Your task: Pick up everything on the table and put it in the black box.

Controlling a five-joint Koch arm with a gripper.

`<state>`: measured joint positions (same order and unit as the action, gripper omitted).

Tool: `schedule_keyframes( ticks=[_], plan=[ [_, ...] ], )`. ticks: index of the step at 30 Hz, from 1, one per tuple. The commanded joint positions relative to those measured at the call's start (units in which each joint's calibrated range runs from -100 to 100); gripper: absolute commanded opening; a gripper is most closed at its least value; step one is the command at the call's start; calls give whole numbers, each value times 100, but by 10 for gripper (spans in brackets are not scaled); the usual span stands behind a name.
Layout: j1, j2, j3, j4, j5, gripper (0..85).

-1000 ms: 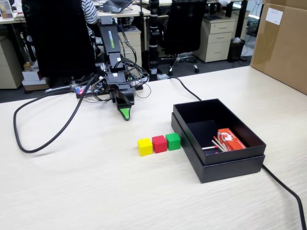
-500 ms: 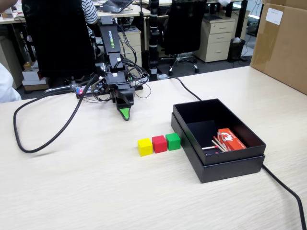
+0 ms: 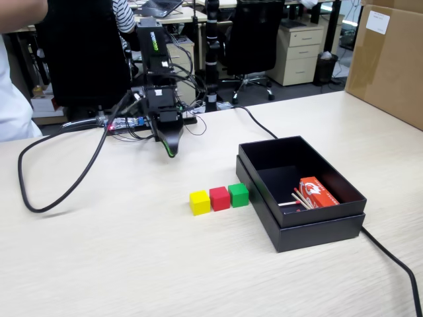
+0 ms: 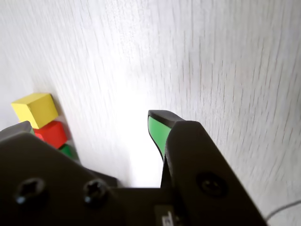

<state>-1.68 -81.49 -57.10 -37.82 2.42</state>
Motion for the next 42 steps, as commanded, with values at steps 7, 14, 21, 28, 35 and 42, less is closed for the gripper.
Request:
schedule_keyframes(
  ticks=[7,14,21,28,35,42],
  plan=[
    [59,2842,3525,-2036,103,471],
    [88,4930,5411,-2555,93,472],
    [147,6869,6689,-2693,78,473],
    [151,8086,7568,-2710,63,472],
    [161,9141,8040,-2779,63,473],
    [171,9612,8294,-2935,54,457]
  ],
)
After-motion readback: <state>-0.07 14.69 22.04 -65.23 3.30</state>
